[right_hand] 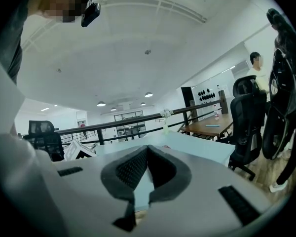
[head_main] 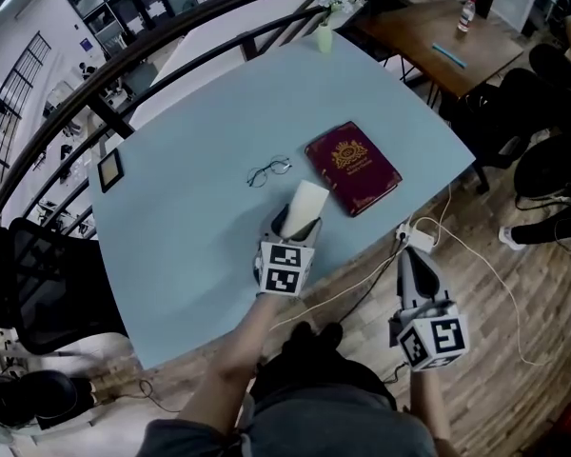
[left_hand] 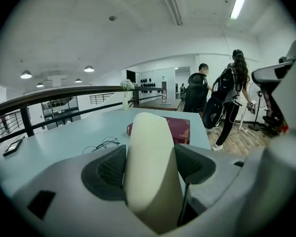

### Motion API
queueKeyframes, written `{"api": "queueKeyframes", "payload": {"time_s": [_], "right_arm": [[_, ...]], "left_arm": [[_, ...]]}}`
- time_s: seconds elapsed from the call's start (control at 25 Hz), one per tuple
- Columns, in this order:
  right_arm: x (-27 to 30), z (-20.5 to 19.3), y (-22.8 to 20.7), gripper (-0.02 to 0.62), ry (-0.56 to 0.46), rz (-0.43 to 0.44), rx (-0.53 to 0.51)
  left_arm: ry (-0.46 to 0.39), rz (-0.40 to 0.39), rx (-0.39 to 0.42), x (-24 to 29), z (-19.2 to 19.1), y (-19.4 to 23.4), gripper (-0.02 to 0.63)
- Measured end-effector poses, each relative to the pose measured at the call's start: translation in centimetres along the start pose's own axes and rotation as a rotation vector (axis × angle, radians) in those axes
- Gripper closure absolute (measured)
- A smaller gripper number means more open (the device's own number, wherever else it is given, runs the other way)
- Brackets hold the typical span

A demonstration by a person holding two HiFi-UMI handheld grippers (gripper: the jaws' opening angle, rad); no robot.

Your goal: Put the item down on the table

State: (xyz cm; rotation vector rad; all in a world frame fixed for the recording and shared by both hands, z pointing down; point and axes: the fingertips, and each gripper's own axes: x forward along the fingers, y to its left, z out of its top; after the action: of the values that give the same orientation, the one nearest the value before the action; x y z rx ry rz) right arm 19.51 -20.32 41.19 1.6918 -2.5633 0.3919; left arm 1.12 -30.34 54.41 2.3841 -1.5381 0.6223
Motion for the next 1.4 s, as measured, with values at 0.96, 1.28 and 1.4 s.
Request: {"api": "queueKeyframes", "payload": {"time_s": [0.96,1.28,1.4], "right_arm": [[-0.8,-0.8,-0.1,0.592,0.018,-0.057,-0.007],[-0.8,-0.7,0.0,0.592,0.017,-0.064,-0.007],[-0.7,-0.7,0.2,0.592,0.015,-0.062,-0.005]], "left_arm": [[0.227,-0.014,0.034,5.2,-6.6,0.2,0.296],[0.251,-0.031,0.012,5.4,-6.9,0.3,0.296],[0.269,-0.052,-0.010,5.6,-7.0,0.3,0.296]]}}
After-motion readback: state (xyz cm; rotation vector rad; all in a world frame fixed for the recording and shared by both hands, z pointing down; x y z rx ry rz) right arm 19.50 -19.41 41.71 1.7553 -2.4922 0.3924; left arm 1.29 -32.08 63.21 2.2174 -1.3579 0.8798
